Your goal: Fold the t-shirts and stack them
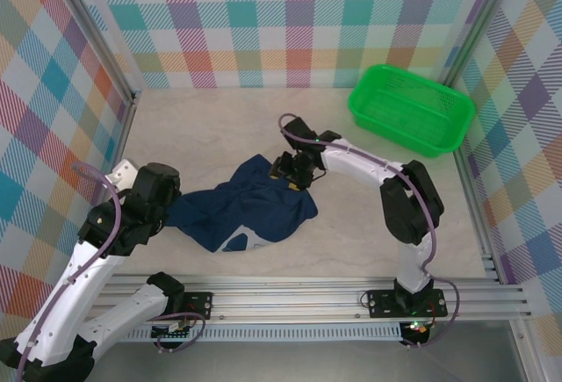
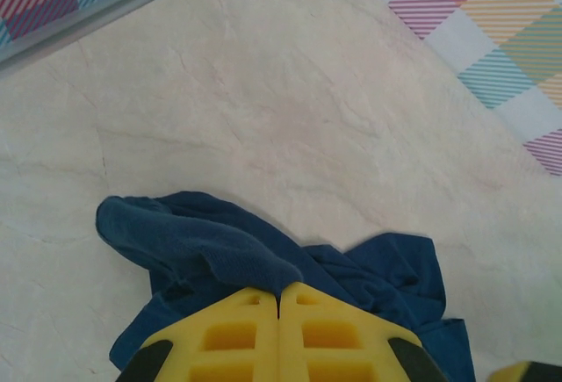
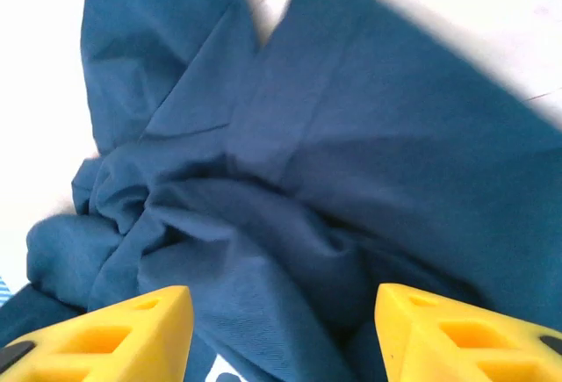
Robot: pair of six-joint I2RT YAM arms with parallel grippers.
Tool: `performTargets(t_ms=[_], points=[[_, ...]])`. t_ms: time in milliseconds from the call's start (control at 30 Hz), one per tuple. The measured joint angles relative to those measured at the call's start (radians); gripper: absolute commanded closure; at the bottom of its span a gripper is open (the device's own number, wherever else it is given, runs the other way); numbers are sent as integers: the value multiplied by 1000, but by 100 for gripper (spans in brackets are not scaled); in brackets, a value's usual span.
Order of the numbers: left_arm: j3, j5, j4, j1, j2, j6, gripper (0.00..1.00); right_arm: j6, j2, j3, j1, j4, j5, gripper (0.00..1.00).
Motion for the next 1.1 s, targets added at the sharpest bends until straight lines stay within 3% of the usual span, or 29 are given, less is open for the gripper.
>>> performTargets(t_ms=[200, 367, 433, 567, 633, 800, 867, 967, 1100], points=[[-4, 21, 1, 0, 0, -2, 100, -101, 86, 143, 52, -22, 28, 40], [-11, 40, 8, 0, 6, -2, 100, -130, 147, 122, 60, -52, 35, 37], [-15, 49, 18, 0, 10, -2, 100, -130, 168, 119, 64, -63, 37, 45], [-22, 63, 37, 0, 27, 2, 100, -128, 222, 129, 71, -64, 34, 85], [-22, 69, 51, 0, 42, 3, 100, -132, 247, 149, 71, -69, 41, 99], [-16, 90, 89, 12, 95, 28, 100, -157, 229, 182, 57, -76, 98, 100], [6, 124, 111, 50, 132, 48, 100, -170, 197, 186, 37, -75, 120, 100], [90, 229, 172, 175, 241, 83, 100, -202, 136, 220, -32, -67, 133, 100], [321, 389, 263, 334, 487, 117, 100, -267, 117, 385, -164, -16, 118, 100]])
